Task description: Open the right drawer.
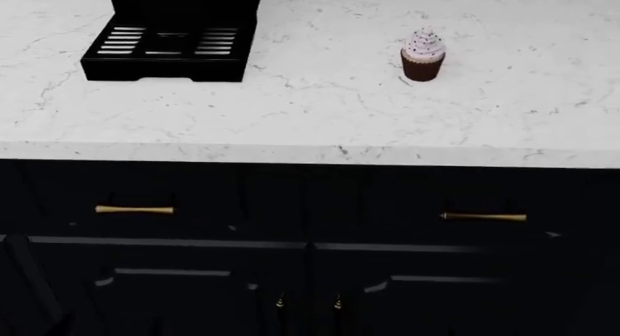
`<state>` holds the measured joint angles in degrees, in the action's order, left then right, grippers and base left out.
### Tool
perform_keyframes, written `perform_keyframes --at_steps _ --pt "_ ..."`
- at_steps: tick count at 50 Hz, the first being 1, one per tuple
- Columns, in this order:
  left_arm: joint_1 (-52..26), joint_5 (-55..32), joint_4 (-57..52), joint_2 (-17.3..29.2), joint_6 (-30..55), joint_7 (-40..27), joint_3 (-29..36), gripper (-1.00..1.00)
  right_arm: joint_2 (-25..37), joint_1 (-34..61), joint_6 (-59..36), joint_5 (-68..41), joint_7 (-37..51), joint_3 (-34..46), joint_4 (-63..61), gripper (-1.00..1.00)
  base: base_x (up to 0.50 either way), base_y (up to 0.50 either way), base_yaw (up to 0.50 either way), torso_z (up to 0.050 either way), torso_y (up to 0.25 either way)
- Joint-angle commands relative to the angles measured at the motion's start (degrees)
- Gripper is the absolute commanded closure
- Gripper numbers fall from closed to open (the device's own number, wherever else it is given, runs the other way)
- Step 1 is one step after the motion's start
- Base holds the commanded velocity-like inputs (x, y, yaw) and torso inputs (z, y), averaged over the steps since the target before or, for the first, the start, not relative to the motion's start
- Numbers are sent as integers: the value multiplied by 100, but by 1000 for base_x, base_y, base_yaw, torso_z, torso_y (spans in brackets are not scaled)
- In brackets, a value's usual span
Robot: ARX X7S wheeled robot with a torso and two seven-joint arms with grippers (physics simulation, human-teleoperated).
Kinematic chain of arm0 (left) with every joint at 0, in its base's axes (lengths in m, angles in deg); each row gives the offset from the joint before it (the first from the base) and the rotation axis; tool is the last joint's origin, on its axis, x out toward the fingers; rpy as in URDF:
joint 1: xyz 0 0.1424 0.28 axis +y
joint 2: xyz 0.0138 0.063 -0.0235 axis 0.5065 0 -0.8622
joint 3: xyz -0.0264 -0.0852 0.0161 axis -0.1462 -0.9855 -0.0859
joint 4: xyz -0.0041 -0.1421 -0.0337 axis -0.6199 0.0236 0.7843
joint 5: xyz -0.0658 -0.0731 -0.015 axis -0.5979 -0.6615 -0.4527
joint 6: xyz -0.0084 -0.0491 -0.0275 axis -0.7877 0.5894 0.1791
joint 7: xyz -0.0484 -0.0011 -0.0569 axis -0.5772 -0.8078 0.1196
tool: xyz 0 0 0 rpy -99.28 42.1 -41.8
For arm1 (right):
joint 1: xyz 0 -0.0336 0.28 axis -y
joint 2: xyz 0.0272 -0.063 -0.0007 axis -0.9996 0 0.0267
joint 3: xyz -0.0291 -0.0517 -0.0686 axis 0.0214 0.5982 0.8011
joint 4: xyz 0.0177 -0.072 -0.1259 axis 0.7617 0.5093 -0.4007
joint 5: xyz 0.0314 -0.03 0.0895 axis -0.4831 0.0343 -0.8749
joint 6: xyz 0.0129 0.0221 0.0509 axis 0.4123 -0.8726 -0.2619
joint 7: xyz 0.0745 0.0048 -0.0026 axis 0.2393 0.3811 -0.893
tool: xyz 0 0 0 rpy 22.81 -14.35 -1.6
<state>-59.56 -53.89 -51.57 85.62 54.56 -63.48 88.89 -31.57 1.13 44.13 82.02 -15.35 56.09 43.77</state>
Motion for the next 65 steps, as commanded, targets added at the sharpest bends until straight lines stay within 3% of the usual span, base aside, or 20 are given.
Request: perform_keyframes --at_steps 1,30,51,65 --pt "0 -58 6 76 -32 -81 93 -100 76 -5 15 -90 74 85 -4 -100 -27 -340 0 0 0" --pt "30 -221 46 243 -365 -111 290 -100 215 -20 -56 -263 252 241 -123 -100 -13 -345 0 0 0" --pt "19 -50 -12 353 -314 -257 478 -100 279 57 179 -300 309 345 173 -100 0 0 0 0 0" --pt "37 -94 -98 403 -258 -308 540 -100 327 58 170 -354 366 403 158 -100 0 0 0 1 -198"
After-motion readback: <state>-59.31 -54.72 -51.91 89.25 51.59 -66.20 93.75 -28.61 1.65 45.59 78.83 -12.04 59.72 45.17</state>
